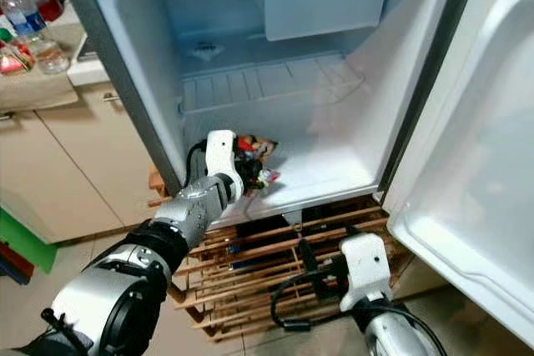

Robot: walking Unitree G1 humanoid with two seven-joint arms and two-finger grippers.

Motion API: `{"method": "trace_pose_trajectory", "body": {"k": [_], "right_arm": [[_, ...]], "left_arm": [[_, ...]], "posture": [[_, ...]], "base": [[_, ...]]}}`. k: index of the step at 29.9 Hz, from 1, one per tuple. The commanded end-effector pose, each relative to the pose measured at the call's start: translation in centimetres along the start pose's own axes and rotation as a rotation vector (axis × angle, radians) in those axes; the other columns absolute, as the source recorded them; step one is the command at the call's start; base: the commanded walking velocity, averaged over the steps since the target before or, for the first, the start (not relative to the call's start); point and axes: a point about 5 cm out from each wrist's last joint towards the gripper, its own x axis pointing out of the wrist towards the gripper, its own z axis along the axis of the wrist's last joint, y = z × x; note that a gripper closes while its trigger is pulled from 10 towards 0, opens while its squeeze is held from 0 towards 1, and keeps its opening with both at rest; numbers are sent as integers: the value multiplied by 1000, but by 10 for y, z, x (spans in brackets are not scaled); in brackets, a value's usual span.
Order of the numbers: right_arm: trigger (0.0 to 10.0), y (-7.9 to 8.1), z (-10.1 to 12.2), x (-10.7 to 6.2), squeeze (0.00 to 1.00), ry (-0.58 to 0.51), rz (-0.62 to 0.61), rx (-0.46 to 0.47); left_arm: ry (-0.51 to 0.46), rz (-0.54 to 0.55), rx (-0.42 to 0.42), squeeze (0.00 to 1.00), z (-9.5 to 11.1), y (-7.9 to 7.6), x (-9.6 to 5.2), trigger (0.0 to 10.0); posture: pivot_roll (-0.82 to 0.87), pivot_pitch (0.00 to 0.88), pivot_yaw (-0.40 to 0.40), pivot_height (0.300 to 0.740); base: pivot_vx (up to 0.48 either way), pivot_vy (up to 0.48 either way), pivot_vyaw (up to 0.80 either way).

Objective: Restocking fridge

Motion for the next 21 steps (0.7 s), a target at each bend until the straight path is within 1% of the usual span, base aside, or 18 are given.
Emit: {"method": "trace_pose_trajectory", "body": {"k": [1,3,5,8,9,11,13,14,15,17,20,21], "right_arm": [[10000,3,8,-5,0,-15,-6,-5],[10000,6,17,-11,0,-57,-5,32],[10000,11,31,-15,0,-123,31,66],[10000,12,42,-20,0,-154,44,66],[10000,7,55,-21,0,-201,50,57],[10000,4,65,-21,0,-234,54,50],[10000,5,72,-21,0,-251,60,44],[10000,5,72,-21,0,-251,60,44],[10000,9,78,-23,0,-265,70,43],[10000,13,81,-24,0,-273,76,44],[10000,15,81,-27,0,-264,79,48],[10000,15,81,-27,0,-264,79,48]], "left_arm": [[-37,-48,-62,0,3,-36,5,10000],[-55,-53,-66,0,7,-42,6,10000],[-64,-55,-69,0,11,-47,7,10000],[-67,-63,-87,0,13,-51,7,10000],[-54,-82,-128,0,14,-59,8,10000],[-50,-100,-172,0,16,-67,9,10000],[-53,-105,-206,0,19,-71,9,10000],[-53,-105,-206,0,19,-71,9,10000],[-67,-110,-219,1000,22,-75,9,10000],[-90,-107,-210,1000,27,-77,9,10000],[-124,-92,-224,1000,37,-75,10,10000],[-124,-92,-224,1000,37,-75,10,10000]], "posture": [[-365,147,128,740],[-379,165,131,740],[-385,173,135,740],[-399,189,144,740],[-405,197,149,740],[-417,203,156,740],[-427,210,162,740],[-427,210,162,740],[-438,220,169,740],[-442,224,172,740],[-445,226,174,740],[-445,226,174,740]], "base": [[0,0,0],[0,0,0],[0,0,0],[0,0,0],[0,0,0],[0,0,0],[0,0,0],[0,0,0],[0,0,0],[0,0,0],[0,0,0],[0,0,0]]}}
